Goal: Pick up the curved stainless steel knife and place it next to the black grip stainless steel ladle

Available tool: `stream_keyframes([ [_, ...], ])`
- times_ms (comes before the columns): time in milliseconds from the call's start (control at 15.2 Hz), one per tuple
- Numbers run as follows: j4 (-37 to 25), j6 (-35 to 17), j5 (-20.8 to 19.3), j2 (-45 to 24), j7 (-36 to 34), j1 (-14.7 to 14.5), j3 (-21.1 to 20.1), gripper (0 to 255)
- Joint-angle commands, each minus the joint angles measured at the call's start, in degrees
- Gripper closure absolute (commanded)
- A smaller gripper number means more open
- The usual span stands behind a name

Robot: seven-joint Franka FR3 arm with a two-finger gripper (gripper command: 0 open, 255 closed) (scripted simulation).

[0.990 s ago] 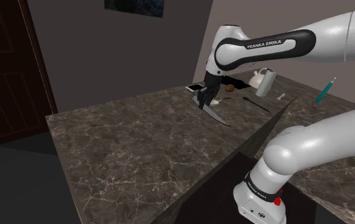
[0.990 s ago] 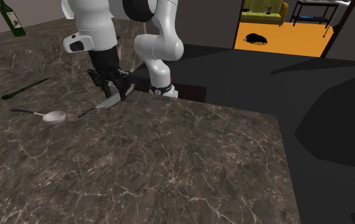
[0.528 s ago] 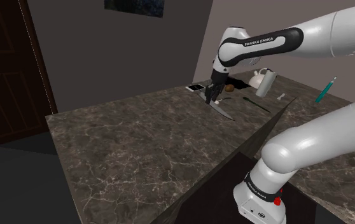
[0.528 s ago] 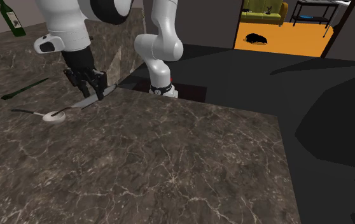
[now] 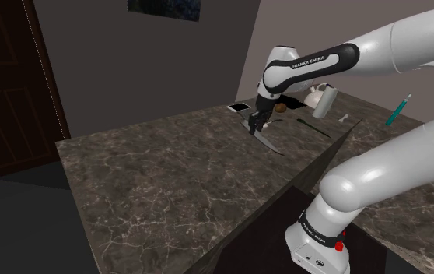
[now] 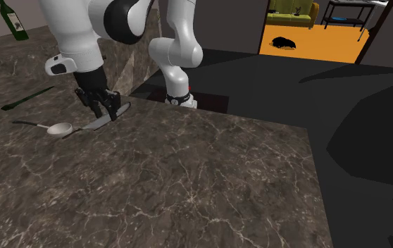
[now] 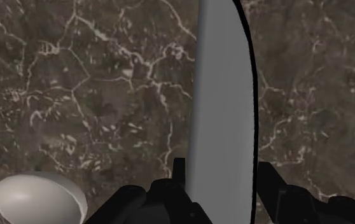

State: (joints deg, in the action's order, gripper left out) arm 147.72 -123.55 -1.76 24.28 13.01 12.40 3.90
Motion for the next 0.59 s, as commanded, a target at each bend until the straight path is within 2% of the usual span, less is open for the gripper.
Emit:
stream_keyframes([
  [0, 1.03, -1.91, 0.02, -0.86, -0.02, -0.02, 0.03, 255],
  [528, 4.58, -9.89, 0.09, -5.28, 0.12, -0.08, 0.26, 255],
])
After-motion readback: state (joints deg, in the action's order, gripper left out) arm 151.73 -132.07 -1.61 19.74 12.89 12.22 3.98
